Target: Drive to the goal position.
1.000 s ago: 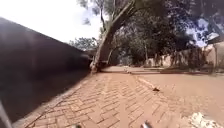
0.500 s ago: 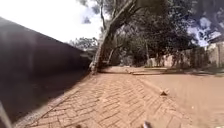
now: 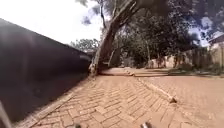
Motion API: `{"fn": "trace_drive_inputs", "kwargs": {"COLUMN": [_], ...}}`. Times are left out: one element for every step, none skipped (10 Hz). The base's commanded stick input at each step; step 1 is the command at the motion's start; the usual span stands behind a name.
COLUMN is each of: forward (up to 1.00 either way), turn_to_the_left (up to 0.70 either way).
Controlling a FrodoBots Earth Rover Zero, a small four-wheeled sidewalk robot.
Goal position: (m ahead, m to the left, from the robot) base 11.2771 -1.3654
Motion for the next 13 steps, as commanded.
{"fn": "trace_drive_inputs", "kwargs": {"forward": [0.70,0.70,0.70,0.70,0.70,0.70,0.70,0.70,0.70,0.70,0.70,0.70,0.70], "turn_to_the_left": [-0.30,-0.21,-0.06,0.00,0.00,0.00,0.00,0.00,0.00,0.00,0.00,0.00,0.00]}}
